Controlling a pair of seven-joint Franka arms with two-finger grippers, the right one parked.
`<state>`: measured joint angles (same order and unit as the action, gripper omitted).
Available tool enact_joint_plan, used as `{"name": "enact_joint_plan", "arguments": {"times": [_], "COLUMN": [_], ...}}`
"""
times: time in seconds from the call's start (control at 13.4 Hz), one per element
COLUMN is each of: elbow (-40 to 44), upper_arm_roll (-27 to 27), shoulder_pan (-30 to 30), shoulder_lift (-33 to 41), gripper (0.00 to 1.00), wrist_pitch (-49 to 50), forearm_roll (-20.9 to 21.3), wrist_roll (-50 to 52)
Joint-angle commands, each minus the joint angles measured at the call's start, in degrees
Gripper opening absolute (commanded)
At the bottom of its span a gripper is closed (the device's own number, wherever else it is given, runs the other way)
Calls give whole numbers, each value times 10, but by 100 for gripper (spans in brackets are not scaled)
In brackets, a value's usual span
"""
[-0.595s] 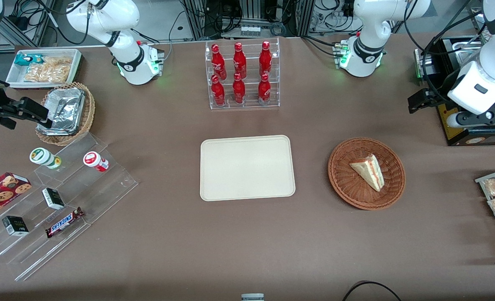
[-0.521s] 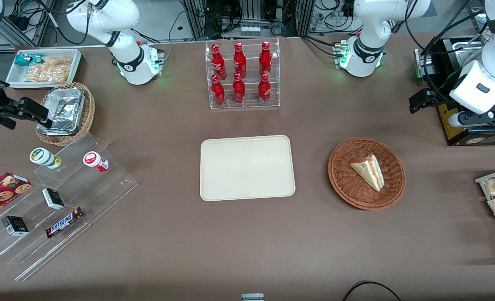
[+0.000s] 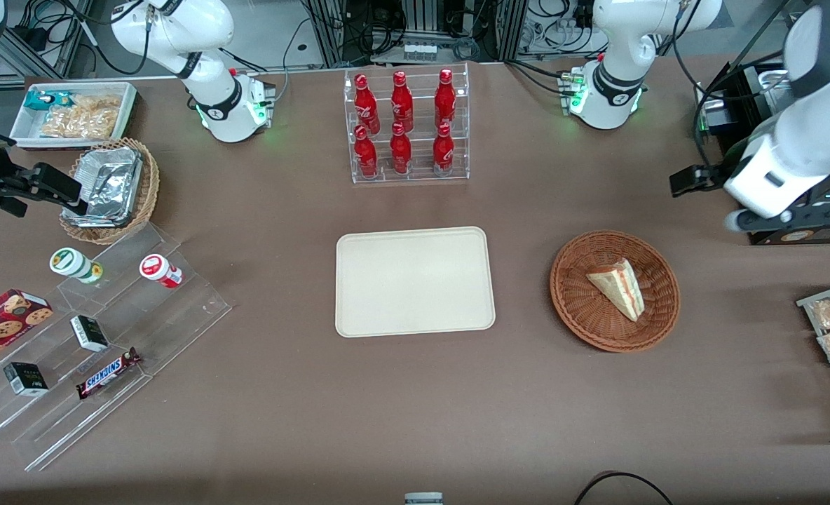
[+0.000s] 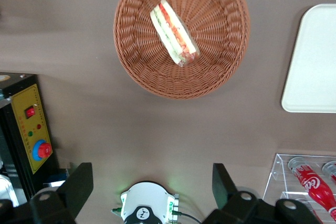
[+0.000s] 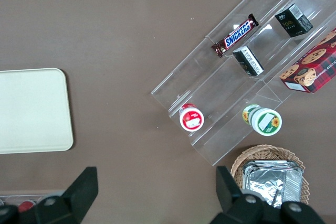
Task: Place sandwich from basket to tray
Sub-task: 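Move the left gripper over the wicker basket above the wrapped sandwich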
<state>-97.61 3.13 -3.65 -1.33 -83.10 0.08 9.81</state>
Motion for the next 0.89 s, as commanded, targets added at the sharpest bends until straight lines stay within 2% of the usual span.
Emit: {"name": "enact_joint_plan", "arguments": {"times": [0.0,0.6,0.82], "elbow": [-65,-207,-274], "upper_arm_roll": [1,2,11], "shoulder_pan": [-1,-2,-3], "shoulder_lift": [4,-27,-30], "gripper": [100,100,100], "wrist_pitch": [-71,-320,-435], "forearm_roll": [0,1,1], "wrist_roll": [-6,3,66]}}
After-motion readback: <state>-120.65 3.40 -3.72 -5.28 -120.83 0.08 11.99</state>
